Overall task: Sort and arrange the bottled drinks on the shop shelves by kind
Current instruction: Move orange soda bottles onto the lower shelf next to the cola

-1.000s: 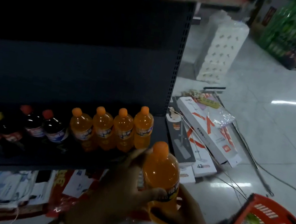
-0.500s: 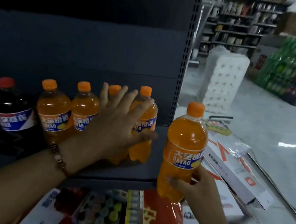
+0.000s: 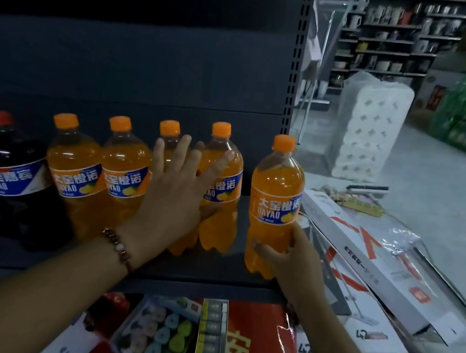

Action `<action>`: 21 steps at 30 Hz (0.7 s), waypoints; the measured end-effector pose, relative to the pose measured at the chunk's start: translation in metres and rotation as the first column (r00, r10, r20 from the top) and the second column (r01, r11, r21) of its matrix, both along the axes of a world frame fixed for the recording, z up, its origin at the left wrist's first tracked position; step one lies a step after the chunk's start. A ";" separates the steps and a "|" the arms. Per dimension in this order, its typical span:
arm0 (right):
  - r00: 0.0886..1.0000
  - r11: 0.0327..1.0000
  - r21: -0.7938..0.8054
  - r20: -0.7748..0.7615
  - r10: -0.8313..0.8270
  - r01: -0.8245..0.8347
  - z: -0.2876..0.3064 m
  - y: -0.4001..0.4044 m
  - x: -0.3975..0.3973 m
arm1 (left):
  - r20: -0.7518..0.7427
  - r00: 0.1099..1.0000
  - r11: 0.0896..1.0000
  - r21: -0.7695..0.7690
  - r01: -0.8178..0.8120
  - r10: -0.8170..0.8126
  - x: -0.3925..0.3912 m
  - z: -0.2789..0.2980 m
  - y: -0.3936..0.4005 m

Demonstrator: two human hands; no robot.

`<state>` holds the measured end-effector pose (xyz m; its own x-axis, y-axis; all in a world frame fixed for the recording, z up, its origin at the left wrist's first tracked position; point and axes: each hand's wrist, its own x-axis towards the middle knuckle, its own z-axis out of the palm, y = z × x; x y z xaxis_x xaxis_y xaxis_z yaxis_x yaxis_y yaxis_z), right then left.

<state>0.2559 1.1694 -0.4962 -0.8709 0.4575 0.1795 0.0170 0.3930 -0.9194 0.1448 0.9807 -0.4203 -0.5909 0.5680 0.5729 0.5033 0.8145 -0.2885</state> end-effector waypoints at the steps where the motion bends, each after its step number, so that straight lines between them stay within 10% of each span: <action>1: 1.000 1.000 0.001 -0.007 0.004 -0.004 -0.001 0.000 -0.004 | -0.005 1.000 1.000 0.009 -0.002 0.002 0.001 -0.001 0.001; 21: 0.998 0.991 0.127 0.037 -0.057 0.052 -0.012 -0.003 -0.043 | -0.063 0.998 0.999 0.044 -0.007 0.010 -0.003 -0.009 0.002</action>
<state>0.2131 1.1666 -0.5080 -0.8530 0.4804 0.2039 0.0774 0.5028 -0.8610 0.1417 0.9823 -0.4294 -0.5576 0.5369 0.6330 0.4785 0.8311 -0.2835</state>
